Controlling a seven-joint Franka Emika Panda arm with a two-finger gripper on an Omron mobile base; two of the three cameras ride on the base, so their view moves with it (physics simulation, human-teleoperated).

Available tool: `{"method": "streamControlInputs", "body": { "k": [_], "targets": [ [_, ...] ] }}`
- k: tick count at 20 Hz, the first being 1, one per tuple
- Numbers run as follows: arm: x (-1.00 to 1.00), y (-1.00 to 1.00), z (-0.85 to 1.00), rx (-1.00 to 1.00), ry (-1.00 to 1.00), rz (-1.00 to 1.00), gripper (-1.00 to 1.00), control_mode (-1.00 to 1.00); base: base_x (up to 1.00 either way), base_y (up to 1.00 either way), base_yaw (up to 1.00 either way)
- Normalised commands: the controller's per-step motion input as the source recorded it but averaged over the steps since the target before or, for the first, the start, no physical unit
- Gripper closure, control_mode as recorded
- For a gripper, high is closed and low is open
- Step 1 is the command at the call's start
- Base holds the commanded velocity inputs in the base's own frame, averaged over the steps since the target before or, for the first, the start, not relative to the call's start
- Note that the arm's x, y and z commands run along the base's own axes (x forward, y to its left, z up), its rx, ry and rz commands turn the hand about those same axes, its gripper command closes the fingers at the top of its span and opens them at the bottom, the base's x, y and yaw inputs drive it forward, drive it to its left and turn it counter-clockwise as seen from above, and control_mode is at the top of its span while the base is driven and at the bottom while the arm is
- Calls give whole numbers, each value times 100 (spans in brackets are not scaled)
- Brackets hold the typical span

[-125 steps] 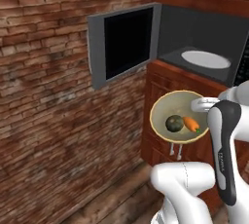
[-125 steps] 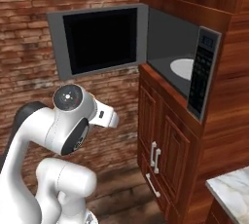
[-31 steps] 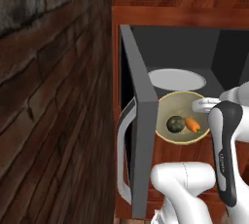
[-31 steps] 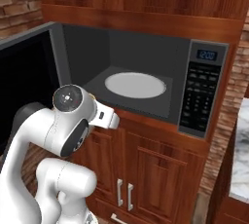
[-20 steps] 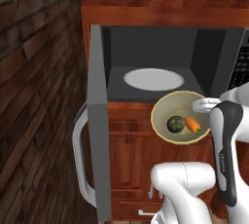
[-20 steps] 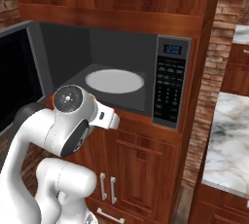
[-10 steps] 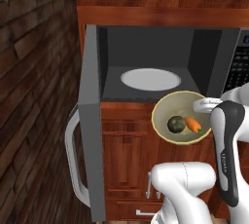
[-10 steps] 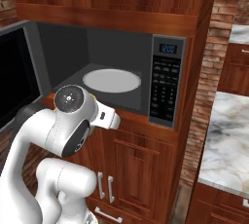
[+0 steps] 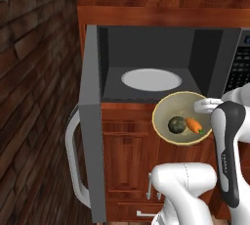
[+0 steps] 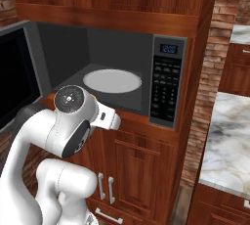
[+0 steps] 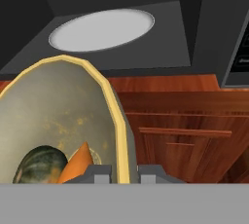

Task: Place the bowl containing the squash and carrot in the microwave. Close the microwave door and press the start button to microwave the meal.

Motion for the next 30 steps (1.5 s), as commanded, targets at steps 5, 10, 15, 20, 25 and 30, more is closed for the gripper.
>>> {"method": "streamControlInputs", "body": {
  "k": [5,10,15,20,25,30],
  "targets": [
    [0,0,0,0,0,0,100,-100,0,0,0],
    [19,0,0,1,0,0,100,-100,0,0,0],
    [24,0,9,14,-1,0,100,-100,0,0,0],
    [10,0,7,13,0,0,100,-100,0,0,0],
    [0,9,3,5,0,-7,100,-100,0,0,0],
    [0,54,0,0,-4,-41,100,-100,0,0,0]
  ]
}}
